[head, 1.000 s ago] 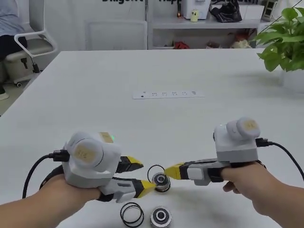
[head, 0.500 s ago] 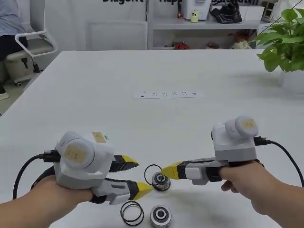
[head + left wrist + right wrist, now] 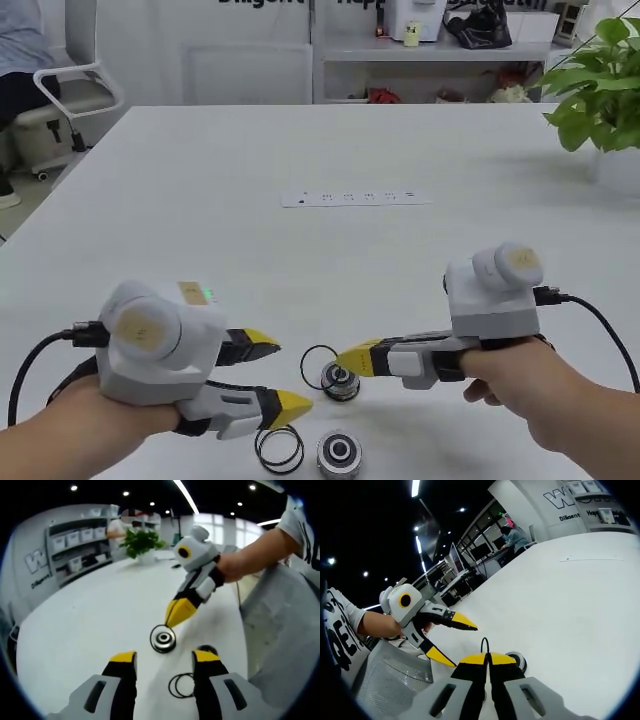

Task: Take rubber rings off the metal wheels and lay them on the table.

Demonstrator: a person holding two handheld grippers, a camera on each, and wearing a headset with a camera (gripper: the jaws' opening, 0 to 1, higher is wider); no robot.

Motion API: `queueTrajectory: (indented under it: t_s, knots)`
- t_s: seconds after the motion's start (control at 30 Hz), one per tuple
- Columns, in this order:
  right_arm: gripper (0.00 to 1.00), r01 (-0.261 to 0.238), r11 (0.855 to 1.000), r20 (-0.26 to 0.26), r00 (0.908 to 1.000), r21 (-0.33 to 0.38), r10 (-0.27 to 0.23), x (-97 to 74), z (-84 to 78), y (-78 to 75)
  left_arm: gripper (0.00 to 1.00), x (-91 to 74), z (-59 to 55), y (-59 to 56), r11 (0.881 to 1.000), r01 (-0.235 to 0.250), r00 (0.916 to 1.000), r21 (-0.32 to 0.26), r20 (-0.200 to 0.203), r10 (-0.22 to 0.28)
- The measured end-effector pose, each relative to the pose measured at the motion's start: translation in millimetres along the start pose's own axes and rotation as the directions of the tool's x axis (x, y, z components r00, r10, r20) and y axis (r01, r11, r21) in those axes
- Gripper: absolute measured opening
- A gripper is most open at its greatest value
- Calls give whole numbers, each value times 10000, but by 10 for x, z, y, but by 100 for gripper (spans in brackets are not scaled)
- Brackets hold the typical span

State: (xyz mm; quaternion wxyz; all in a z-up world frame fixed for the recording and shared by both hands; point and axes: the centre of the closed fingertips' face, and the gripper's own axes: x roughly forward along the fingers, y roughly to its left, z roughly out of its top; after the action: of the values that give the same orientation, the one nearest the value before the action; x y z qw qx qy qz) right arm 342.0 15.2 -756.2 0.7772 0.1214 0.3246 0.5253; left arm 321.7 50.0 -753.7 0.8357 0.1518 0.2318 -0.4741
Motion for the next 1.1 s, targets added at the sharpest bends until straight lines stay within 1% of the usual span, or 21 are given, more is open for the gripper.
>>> queueTrajectory:
  t_s: [0.13, 0.27, 0.43, 0.67, 0.77, 0.93, 1.1]
  knots:
    - [0, -45, 10000, -12, 10000, 6, 45, 10, -4, 22, 46, -19, -17, -14, 10000, 5, 10000, -16, 17, -5]
    - [0, -91, 10000, -40, 10000, 29, 91, 19, -11, 43, 47, -43, -67, -33, 10000, 37, 9999, 91, -118, -36]
    - [0, -142, 9999, -57, 9999, 40, 143, 31, -9, 56, 48, -69, -101, -36, 10000, 31, 9999, 68, -154, -30]
    - [0, -213, 9998, -157, 9996, 20, 213, 47, -32, 86, 49, -116, -104, -37, 9999, 6, 9999, 110, -130, -5]
    - [0, -241, 9997, -177, 9996, 9, 241, 51, -35, 105, 50, -144, -99, -59, 9999, 74, 10000, 127, -43, -74]
    - [0, -259, 9997, -260, 9993, 6, 259, 59, -54, 107, 52, -170, -164, -82, 9996, 113, 9997, 246, -199, -108]
    - [0, -305, 9995, -325, 9990, -8, 304, 72, -71, 127, 53, -199, -217, -85, 9998, 100, 9996, 162, -280, -95]
